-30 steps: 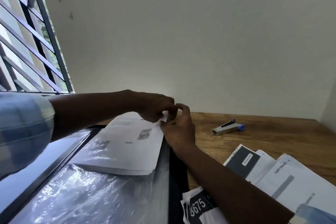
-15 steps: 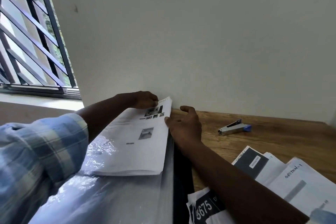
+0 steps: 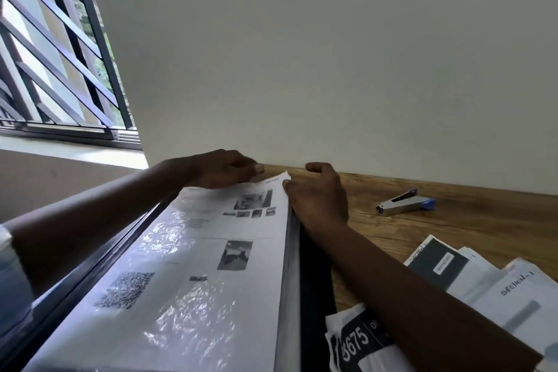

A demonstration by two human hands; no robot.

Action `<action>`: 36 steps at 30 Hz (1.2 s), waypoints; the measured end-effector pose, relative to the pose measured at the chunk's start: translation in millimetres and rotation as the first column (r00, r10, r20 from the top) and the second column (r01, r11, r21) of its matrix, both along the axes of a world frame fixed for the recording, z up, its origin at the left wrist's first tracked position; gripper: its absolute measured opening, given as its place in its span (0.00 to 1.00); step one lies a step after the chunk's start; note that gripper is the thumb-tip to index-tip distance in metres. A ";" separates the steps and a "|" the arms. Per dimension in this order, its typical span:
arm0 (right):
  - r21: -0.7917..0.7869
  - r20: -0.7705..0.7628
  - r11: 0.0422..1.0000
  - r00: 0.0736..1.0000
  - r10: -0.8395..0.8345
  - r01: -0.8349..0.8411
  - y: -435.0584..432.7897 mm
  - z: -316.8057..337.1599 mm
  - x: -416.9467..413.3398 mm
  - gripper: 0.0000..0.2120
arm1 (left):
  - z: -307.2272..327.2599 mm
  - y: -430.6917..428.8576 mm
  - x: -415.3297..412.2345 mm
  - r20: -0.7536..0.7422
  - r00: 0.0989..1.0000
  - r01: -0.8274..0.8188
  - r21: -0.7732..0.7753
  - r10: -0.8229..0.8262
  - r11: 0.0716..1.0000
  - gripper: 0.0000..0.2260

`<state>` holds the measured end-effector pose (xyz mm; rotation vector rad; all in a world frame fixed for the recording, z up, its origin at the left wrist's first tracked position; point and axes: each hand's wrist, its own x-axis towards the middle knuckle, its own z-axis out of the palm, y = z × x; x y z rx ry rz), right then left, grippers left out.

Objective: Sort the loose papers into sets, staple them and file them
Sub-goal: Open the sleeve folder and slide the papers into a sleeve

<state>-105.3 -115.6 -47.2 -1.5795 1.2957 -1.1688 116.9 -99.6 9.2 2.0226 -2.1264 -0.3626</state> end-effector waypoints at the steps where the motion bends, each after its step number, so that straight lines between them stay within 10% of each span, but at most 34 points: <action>1: -0.011 -0.009 1.000 1.000 -0.001 0.001 2.0 0.6 0.6 0.22 | -2.2 7.9 -3.2 0.046 0.999 0.011 -0.040 -0.009 0.999 0.20; 12: -0.070 0.036 0.997 0.999 -0.027 0.030 7.5 3.4 1.8 0.19 | -1.7 52.8 -17.3 0.100 0.995 -0.005 -0.125 0.018 0.992 0.30; 18: -0.099 0.041 0.995 0.999 -0.009 0.013 10.2 4.0 1.4 0.17 | 13.0 56.8 -25.8 -0.108 0.988 -0.111 0.010 0.111 0.994 0.27; 23: -0.155 0.124 0.987 0.991 0.054 -0.035 13.1 6.0 1.4 0.10 | 5.1 78.7 -53.7 0.284 0.934 -0.122 -0.315 0.217 0.941 0.39; 27: -0.082 0.335 0.990 0.933 0.133 -0.111 20.3 14.7 2.8 0.05 | 2.4 110.0 -90.5 0.115 0.960 -0.209 -0.320 0.257 0.924 0.41; 31: 0.195 0.728 0.844 0.651 0.217 -0.500 36.9 25.9 8.9 0.18 | 6.7 133.7 -107.5 0.033 0.961 -0.255 -0.290 0.276 0.923 0.41; 36: -0.023 0.412 0.904 0.819 0.399 -0.428 65.4 18.4 23.9 0.16 | 45.0 154.6 -88.4 -0.465 0.813 -0.487 -0.212 0.351 0.847 0.33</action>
